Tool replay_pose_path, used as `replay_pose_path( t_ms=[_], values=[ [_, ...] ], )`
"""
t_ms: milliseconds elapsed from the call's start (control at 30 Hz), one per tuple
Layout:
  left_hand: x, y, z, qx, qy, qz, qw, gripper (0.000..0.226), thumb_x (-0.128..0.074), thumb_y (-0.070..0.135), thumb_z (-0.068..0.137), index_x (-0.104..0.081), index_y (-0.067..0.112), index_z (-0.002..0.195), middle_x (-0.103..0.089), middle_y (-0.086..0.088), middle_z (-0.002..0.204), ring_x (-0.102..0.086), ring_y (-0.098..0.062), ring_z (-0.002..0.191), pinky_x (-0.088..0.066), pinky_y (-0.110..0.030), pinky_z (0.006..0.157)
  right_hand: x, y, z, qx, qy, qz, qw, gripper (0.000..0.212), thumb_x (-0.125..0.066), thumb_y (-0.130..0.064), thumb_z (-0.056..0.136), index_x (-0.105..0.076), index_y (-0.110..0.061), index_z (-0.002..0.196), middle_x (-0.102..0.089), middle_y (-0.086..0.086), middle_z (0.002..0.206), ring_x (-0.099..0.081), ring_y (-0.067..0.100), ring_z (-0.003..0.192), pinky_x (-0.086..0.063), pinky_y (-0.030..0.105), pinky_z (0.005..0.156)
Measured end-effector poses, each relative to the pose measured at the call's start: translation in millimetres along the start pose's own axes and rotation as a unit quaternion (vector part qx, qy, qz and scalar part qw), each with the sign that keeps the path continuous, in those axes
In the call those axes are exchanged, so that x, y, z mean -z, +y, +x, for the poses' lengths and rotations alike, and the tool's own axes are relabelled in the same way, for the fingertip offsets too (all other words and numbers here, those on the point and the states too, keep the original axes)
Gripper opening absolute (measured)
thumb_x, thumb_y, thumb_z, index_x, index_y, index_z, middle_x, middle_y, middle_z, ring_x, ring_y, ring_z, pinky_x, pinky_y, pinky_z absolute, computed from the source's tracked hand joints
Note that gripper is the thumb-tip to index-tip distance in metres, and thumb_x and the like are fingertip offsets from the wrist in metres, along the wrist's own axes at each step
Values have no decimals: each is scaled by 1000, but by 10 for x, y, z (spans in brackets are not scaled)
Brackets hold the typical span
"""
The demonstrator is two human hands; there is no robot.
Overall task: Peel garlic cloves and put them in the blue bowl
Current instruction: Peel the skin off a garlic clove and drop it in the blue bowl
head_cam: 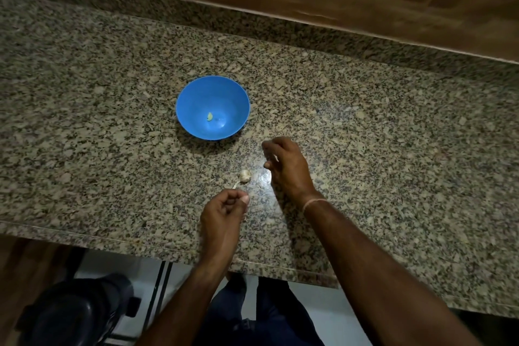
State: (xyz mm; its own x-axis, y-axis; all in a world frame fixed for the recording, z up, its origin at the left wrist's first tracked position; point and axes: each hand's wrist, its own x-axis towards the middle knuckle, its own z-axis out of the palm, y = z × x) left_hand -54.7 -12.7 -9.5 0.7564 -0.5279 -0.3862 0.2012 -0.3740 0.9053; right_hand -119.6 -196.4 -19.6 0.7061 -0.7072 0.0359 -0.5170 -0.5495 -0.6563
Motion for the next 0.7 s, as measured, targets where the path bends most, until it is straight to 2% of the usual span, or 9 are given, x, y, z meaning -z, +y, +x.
replay_pose_path(
  t_ms=[67, 133, 167, 300, 433, 467, 533, 600, 700],
  values=[
    [-5, -14, -12, -4, -2, 10, 1000, 7, -73, 26, 96, -74, 31, 91, -74, 9, 80, -69, -10, 75, -58, -33, 69, -54, 37, -20, 22, 4, -30, 999, 31, -73, 1, 90, -73, -11, 118, -62, -1, 114, -48, 6, 104, -36, 1, 83],
    [-12, -29, -25, 0, -4, 9, 1000, 7, -73, 25, 96, -75, 30, 91, -73, 10, 78, -67, -7, 72, -56, -30, 66, -75, 47, -152, 24, 21, -53, 998, 13, -70, -5, 94, -73, -14, 102, -62, -5, 102, -52, 11, 94, -45, 20, 75],
    [-17, -26, -34, 2, -5, 2, 1000, 7, -74, 23, 95, -75, 28, 91, -73, 10, 77, -67, -6, 71, -55, -28, 66, -82, 41, -223, 31, 35, -67, 997, 7, -69, -8, 95, -69, -15, 96, -62, -5, 97, -51, 14, 90, -44, 27, 70],
    [-27, -7, -71, -5, -11, -2, 1000, 9, -74, 16, 95, -75, 24, 90, -75, 4, 81, -69, -8, 75, -57, -26, 69, -107, 89, -320, 21, 43, -137, 989, 15, -68, -5, 92, -58, -15, 86, -56, 3, 85, -44, 20, 80, -35, 33, 63],
    [-15, 6, -100, -4, -4, -9, 1000, 8, -73, 14, 95, -74, 18, 89, -75, 0, 82, -72, -15, 77, -59, -28, 71, -63, 40, -505, 14, 10, -146, 989, 16, -57, -2, 95, -55, -15, 86, -54, 5, 86, -44, 23, 80, -39, 39, 66],
    [-7, 2, -116, 1, 3, -15, 1000, 8, -73, 13, 95, -74, 18, 88, -76, 2, 83, -73, -18, 79, -61, -30, 72, -67, 11, -585, -12, 2, -107, 994, 19, -53, 0, 94, -53, -17, 84, -54, 3, 84, -45, 23, 80, -40, 40, 67],
    [2, -5, -149, 7, 19, -32, 999, 10, -73, 13, 95, -74, 19, 88, -75, 5, 83, -74, -19, 80, -61, -30, 72, -78, -52, -709, -104, 3, 50, 993, 23, -49, 1, 93, -51, -18, 80, -59, 3, 80, -54, 25, 78, -48, 40, 69],
    [10, 1, -203, 13, 35, -38, 999, 7, -73, 16, 96, -75, 21, 91, -75, 3, 82, -73, -16, 79, -58, -25, 67, -76, -111, -749, -187, -2, 186, 965, 22, -52, -10, 98, -56, -20, 79, -64, 1, 77, -63, 22, 75, -55, 42, 71],
    [2, 38, -309, 21, 63, -56, 996, 3, -73, 19, 96, -76, 19, 97, -75, -2, 84, -72, -13, 77, -54, -18, 62, 4, -250, -789, -231, -49, 271, 933, 29, -55, -15, 103, -56, -21, 75, -54, -4, 70, -51, 15, 69, -46, 38, 68]
  ],
)
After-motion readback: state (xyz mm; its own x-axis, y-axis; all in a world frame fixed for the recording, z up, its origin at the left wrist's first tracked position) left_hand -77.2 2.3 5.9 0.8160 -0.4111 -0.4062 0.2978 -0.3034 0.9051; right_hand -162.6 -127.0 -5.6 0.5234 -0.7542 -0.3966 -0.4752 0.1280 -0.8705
